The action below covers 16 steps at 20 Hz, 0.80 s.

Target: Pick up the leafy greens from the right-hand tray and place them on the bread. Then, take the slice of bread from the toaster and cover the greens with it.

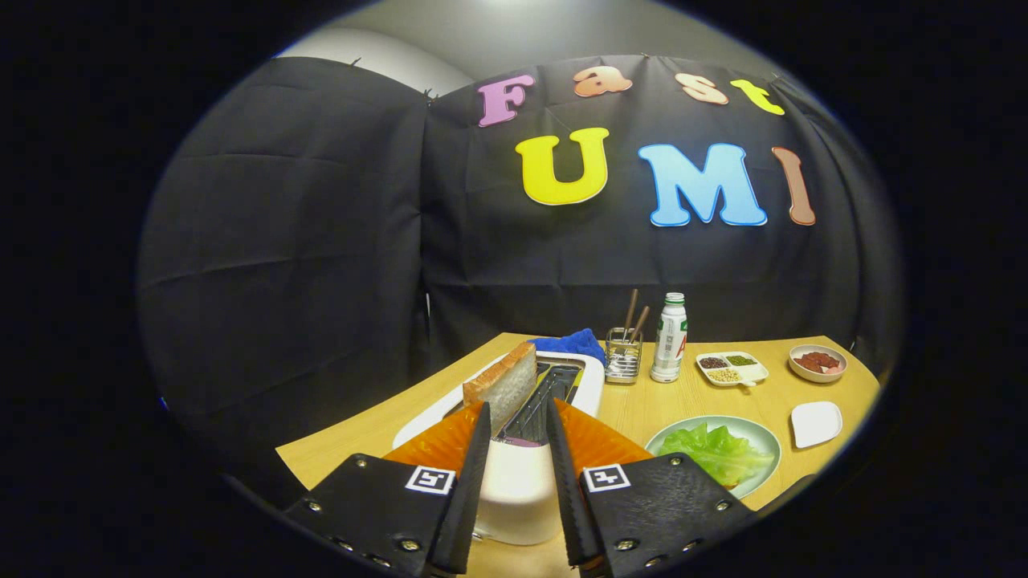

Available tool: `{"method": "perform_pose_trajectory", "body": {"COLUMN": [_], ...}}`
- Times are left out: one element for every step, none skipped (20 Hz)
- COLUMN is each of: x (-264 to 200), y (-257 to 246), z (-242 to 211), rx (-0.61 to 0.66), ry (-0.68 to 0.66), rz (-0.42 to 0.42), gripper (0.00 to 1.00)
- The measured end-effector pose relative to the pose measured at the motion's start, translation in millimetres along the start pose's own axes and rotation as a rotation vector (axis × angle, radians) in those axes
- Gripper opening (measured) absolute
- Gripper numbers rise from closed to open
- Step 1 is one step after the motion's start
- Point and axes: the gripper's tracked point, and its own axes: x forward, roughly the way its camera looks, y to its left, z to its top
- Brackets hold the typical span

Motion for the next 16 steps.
{"method": "perform_pose_trajectory", "body": {"x": [2,5,9,12,15,17,23,27,32,36,40,45,49,54,57,61], "y": [6,13,19,21,19,16,19,23,24,25,27,28,27,29,30,31], "z": [2,5,4,3,3,4,1,0,2,3,1,0,-3,-4,-2,-2], "rx": [-0.007,-0.021,-0.03,-0.037,-0.04,-0.036,-0.029,-0.024,-0.029,-0.037,-0.039,-0.036,-0.032,-0.023,-0.014,-0.008], "ry": [-0.007,-0.011,-0.011,-0.012,-0.016,-0.014,-0.004,0.001,0.006,0.012,0.023,0.032,0.043,0.052,0.044,0.038], "rz": [-0.014,-0.015,-0.02,-0.022,-0.045,-0.067,-0.066,-0.066,-0.074,-0.081,-0.087,-0.096,-0.109,-0.111,-0.113,-0.112], "gripper": [0.44,0.44,0.44,0.44,0.44,0.44,0.44,0.44,0.44,0.44,0.44,0.44,0.44,0.44,0.44,0.44]}}
